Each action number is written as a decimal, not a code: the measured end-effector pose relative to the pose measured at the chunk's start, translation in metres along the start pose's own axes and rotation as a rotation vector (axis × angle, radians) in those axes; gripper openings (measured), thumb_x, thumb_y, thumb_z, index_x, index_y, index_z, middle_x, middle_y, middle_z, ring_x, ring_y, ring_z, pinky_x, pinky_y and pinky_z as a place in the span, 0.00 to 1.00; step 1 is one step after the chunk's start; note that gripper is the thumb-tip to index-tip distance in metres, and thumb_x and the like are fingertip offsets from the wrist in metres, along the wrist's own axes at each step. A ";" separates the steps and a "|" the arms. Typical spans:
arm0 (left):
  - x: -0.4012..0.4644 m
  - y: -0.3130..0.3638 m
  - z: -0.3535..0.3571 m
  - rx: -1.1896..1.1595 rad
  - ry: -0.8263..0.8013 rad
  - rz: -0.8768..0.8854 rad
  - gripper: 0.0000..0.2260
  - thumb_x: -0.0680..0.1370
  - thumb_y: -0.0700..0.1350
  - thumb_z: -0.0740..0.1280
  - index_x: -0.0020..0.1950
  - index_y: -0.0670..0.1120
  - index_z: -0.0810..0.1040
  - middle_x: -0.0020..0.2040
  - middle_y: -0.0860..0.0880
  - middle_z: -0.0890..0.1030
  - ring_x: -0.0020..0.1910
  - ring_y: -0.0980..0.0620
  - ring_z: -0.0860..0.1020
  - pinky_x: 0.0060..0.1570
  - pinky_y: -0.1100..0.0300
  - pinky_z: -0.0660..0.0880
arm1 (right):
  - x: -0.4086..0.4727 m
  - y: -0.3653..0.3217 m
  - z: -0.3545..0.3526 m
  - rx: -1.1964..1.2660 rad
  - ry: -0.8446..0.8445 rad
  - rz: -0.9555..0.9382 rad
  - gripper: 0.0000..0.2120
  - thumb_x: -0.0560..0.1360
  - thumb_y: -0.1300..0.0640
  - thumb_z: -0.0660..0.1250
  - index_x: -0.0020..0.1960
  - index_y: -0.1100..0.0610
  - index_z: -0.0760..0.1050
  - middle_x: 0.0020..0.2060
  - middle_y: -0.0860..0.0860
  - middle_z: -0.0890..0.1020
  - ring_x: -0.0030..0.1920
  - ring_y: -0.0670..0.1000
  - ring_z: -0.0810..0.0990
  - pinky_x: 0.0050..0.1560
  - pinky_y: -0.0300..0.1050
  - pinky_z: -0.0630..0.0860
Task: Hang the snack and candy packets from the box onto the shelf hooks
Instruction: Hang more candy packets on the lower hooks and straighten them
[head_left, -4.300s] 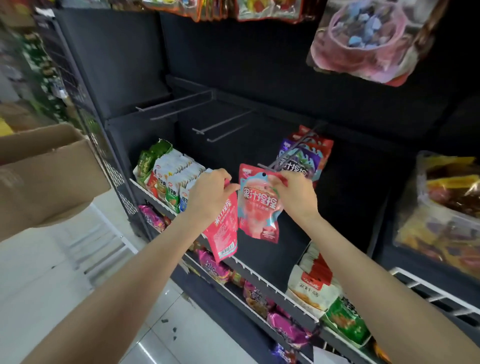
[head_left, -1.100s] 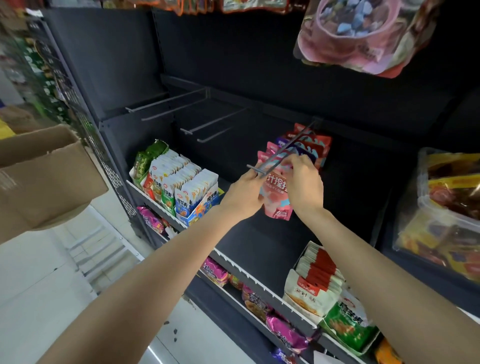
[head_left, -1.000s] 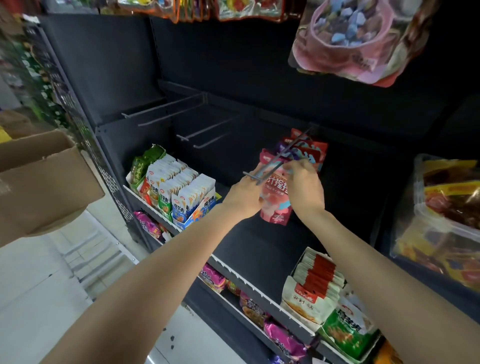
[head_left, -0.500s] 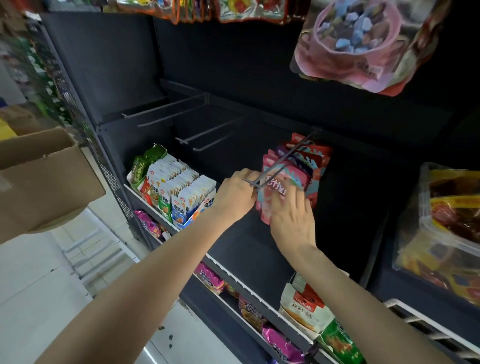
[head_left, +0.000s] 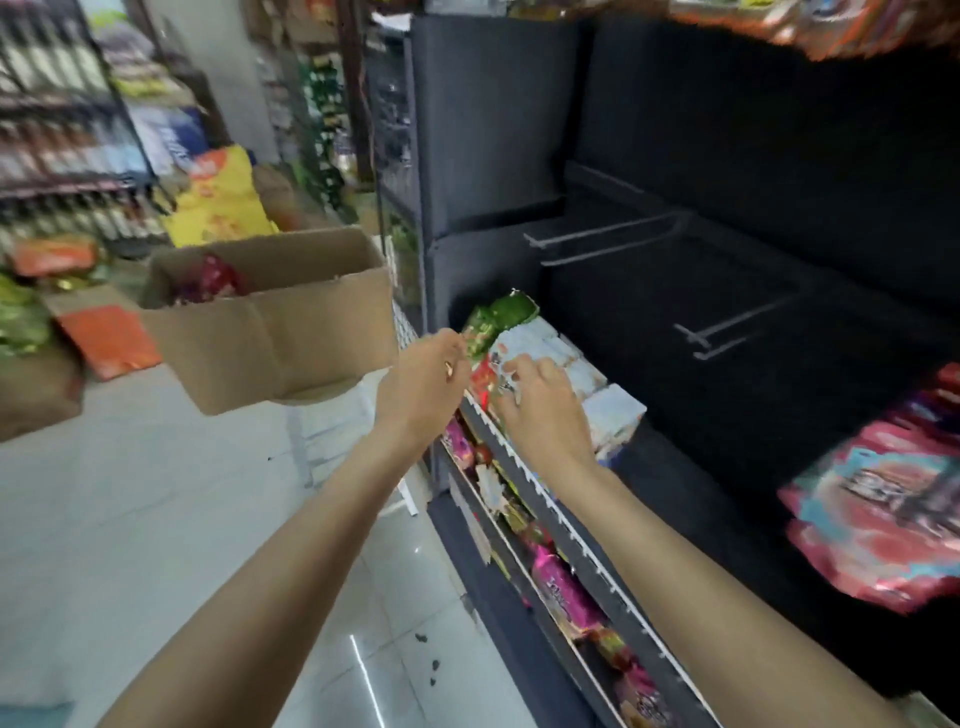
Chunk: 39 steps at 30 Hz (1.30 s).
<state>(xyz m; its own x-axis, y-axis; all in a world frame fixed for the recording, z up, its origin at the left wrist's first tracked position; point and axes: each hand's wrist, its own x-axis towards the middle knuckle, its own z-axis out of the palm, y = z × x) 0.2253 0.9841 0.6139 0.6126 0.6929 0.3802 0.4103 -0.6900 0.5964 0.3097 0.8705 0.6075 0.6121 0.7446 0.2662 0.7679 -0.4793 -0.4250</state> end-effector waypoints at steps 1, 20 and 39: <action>0.012 -0.024 -0.013 0.001 0.023 -0.026 0.09 0.77 0.43 0.62 0.54 0.45 0.79 0.49 0.45 0.82 0.48 0.45 0.79 0.48 0.50 0.75 | 0.019 -0.020 0.014 0.013 -0.022 -0.026 0.11 0.78 0.59 0.57 0.59 0.57 0.71 0.56 0.56 0.72 0.58 0.57 0.70 0.54 0.52 0.68; 0.251 -0.398 -0.126 0.169 -0.053 -0.483 0.11 0.76 0.41 0.62 0.57 0.43 0.78 0.56 0.44 0.80 0.56 0.45 0.76 0.56 0.52 0.73 | 0.351 -0.277 0.272 0.199 -0.398 -0.271 0.12 0.77 0.59 0.58 0.56 0.56 0.78 0.54 0.55 0.76 0.56 0.56 0.76 0.55 0.51 0.74; 0.380 -0.546 -0.087 0.209 -0.289 -0.708 0.14 0.80 0.44 0.59 0.64 0.42 0.70 0.58 0.38 0.78 0.58 0.38 0.75 0.55 0.49 0.73 | 0.501 -0.313 0.441 0.204 -0.805 -0.131 0.15 0.81 0.52 0.56 0.61 0.61 0.68 0.54 0.64 0.79 0.55 0.64 0.76 0.52 0.53 0.73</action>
<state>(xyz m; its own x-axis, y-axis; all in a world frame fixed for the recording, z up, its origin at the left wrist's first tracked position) 0.1753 1.6417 0.4940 0.2977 0.9197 -0.2560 0.8690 -0.1500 0.4716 0.2930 1.5983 0.4928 0.1393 0.9298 -0.3408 0.7267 -0.3298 -0.6026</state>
